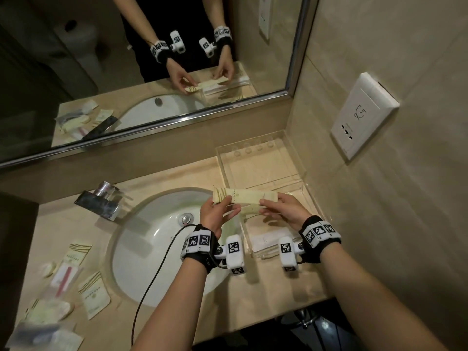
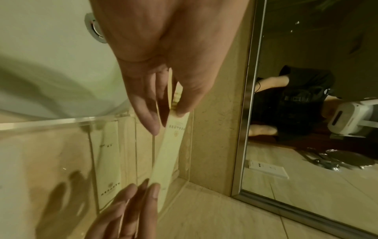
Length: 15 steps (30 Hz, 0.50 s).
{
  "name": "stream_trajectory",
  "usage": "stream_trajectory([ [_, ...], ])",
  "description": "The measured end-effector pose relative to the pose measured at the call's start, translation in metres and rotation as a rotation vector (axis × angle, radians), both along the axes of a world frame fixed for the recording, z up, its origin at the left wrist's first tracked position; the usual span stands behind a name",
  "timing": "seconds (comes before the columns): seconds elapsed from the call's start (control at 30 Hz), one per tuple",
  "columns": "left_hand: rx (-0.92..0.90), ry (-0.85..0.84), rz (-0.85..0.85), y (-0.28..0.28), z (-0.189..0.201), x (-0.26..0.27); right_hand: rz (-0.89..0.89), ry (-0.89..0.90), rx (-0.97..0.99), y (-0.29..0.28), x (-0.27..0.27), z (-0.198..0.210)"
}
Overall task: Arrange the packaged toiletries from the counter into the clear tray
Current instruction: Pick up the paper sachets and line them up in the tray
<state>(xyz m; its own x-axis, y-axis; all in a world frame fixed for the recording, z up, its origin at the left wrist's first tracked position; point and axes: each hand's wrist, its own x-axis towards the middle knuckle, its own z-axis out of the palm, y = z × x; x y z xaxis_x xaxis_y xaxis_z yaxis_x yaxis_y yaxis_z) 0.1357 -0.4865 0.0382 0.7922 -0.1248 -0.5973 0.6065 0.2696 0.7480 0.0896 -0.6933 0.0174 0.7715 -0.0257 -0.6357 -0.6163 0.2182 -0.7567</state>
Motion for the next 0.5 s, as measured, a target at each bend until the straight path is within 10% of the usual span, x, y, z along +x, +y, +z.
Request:
stream_trajectory([
  [0.5,0.093,-0.028,-0.101,-0.024,-0.013,0.004,-0.413,-0.083,0.139,-0.02,0.006,-0.006],
])
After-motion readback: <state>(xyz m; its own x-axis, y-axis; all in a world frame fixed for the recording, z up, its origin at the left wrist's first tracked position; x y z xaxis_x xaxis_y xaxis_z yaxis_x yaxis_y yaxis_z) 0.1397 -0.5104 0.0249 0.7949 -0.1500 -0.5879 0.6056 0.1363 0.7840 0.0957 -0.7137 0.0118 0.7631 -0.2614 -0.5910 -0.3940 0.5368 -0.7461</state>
